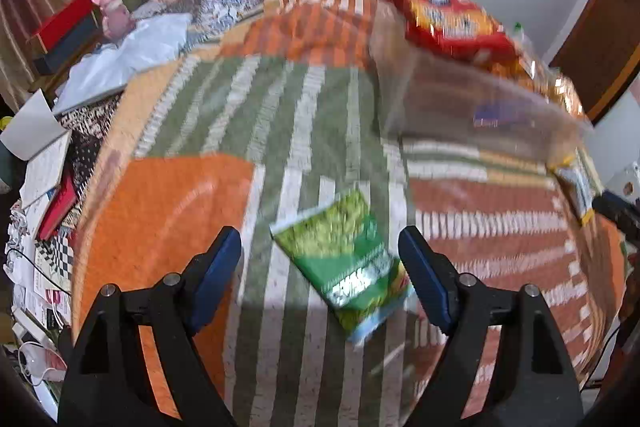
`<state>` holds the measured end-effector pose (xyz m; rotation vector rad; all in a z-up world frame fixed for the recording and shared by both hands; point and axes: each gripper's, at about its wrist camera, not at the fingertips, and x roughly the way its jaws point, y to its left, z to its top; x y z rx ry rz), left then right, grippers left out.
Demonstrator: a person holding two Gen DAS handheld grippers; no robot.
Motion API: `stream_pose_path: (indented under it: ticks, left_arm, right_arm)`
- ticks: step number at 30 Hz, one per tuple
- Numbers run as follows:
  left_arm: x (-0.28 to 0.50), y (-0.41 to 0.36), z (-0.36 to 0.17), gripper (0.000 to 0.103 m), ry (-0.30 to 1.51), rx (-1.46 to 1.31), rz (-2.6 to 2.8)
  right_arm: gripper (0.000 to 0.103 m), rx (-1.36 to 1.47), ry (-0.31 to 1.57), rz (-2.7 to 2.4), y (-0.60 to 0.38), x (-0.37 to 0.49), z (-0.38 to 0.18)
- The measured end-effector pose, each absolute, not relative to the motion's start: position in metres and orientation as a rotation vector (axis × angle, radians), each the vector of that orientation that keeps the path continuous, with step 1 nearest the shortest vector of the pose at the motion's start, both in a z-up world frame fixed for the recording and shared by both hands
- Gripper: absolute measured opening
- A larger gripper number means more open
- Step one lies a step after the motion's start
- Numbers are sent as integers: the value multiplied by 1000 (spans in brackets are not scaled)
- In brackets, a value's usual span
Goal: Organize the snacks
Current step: 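Grasp the green pea bag with the left tool while the right tool grasps the white-and-yellow chip bag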
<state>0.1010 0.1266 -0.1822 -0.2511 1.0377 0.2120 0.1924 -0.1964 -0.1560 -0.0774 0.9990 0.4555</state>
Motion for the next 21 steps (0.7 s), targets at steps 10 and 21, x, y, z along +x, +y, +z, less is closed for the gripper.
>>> stream_pose_path:
  ticks: [10, 21]
  left_arm:
    - [107, 114, -199, 80, 1034, -291, 178]
    - [106, 108, -193, 47, 999, -257, 190]
  right_arm:
    - [85, -100, 1040, 457, -183, 205, -179]
    - [52, -110, 998, 443, -192, 199, -177]
